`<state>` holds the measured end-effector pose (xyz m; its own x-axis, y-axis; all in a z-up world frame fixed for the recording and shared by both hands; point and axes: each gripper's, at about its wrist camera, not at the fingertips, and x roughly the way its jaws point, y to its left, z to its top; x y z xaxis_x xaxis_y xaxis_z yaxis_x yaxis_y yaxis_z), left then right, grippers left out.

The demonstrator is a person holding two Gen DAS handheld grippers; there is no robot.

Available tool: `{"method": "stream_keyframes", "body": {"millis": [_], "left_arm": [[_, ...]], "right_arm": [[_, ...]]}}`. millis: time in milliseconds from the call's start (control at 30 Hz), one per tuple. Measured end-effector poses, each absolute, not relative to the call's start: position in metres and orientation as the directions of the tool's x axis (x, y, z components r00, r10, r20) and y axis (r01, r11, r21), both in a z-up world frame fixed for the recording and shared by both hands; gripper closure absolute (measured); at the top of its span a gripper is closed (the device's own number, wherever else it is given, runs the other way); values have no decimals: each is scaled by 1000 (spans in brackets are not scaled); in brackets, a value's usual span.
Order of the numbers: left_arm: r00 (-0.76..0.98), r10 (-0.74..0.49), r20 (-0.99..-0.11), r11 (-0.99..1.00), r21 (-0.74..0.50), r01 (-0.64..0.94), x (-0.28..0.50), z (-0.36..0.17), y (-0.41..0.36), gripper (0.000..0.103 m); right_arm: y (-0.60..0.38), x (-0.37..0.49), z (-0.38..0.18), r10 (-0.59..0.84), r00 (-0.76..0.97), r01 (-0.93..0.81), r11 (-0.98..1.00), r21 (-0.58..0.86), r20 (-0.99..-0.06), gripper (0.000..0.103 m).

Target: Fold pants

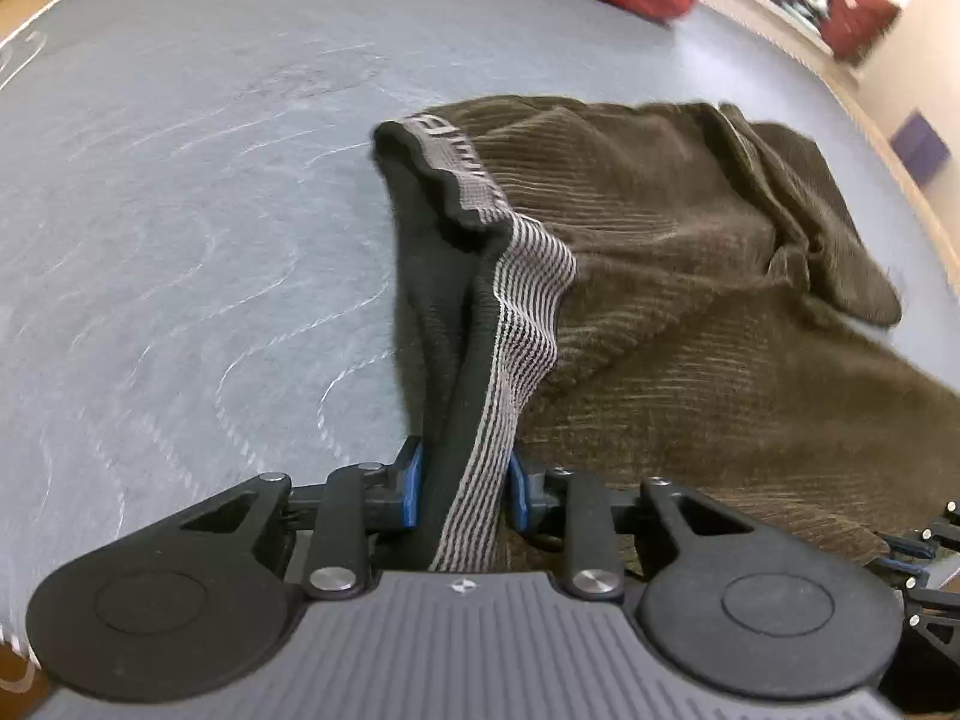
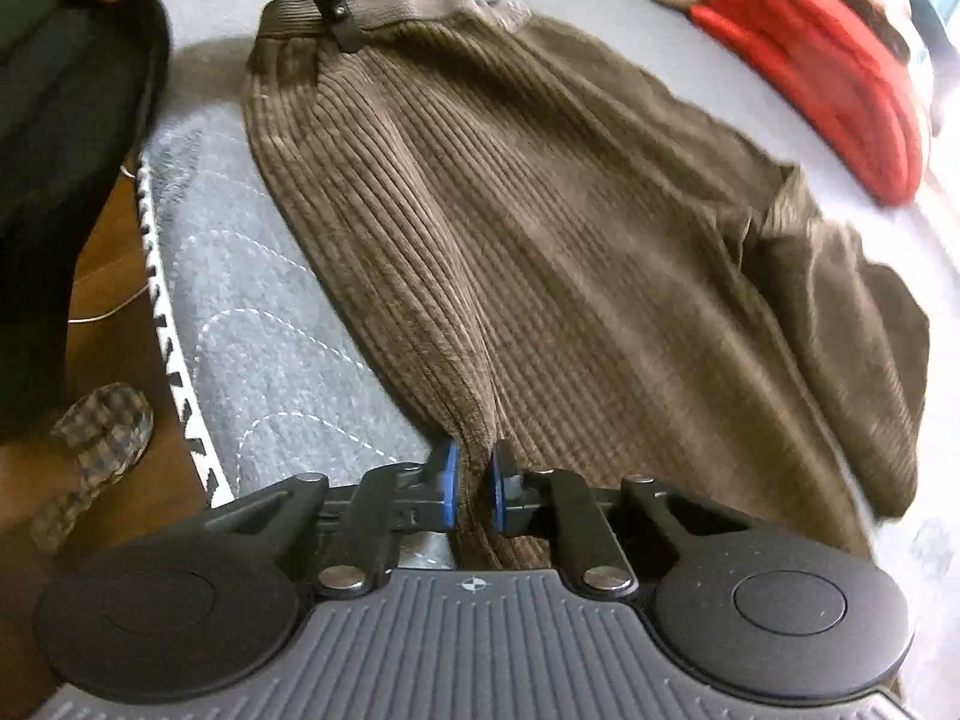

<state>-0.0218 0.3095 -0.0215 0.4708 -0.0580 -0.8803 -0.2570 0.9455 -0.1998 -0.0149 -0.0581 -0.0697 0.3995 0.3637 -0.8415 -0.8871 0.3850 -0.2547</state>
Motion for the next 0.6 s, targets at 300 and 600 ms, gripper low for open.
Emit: {"method": "stream_keyframes", "body": {"millis": [300,600], "left_arm": [[487,189,-853,947,27,-320,-8,-14,282,42],[750,77,-657,983,-75,-166,-18,2,235,68]], "right_arm": [[-85,-7,-53,406,317,-898,419,-134,-857,83],[-98,18,-69,291,329,-818,563,-118,-898,63]]}}
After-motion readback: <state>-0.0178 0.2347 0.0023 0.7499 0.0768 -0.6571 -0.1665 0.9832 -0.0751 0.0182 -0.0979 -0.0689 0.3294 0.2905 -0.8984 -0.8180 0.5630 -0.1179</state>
